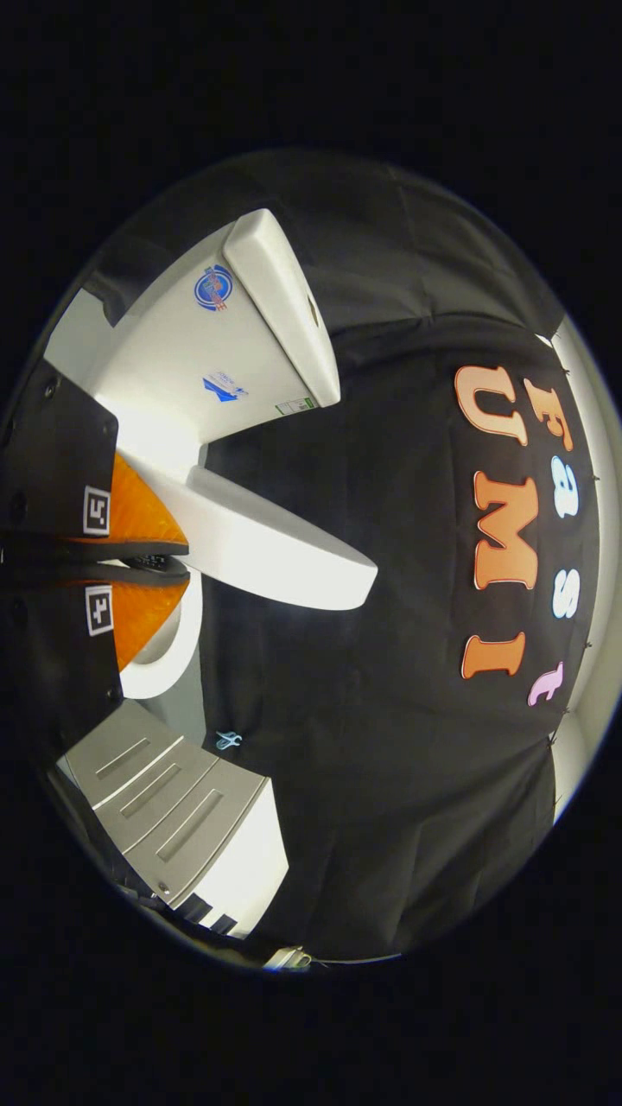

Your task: Open the toilet lid.

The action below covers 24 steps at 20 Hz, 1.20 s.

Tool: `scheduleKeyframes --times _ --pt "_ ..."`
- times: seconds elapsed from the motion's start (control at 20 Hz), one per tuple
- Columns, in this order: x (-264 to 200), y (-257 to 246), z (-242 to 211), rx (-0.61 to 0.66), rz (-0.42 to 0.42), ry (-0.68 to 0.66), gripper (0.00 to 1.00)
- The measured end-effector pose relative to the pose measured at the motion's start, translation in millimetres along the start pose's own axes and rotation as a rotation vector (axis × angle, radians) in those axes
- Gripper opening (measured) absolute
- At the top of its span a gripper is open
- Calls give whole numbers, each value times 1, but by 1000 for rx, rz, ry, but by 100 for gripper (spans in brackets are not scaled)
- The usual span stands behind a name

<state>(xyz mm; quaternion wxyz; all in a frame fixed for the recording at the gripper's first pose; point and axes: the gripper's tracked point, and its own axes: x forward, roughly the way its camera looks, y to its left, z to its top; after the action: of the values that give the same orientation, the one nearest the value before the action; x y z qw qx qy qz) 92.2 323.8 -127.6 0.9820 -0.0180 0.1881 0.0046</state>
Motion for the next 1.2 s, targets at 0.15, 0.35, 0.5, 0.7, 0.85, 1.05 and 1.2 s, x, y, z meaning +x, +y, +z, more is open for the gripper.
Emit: scheduleKeyframes --times 0.15,0.35,0.5,0.7,0.85,1.05,1.2 --pt "-4 15 9 -37 3 -19 8" --pt "-7 41 20 -101 7 -54 8" --pt "-7 58 25 -104 22 -61 8" --pt "-13 81 32 -143 40 -83 8" --pt "-13 97 36 -136 61 -89 8" --pt "-14 116 38 -152 81 -105 8" --pt "-17 128 41 -164 92 -113 8"
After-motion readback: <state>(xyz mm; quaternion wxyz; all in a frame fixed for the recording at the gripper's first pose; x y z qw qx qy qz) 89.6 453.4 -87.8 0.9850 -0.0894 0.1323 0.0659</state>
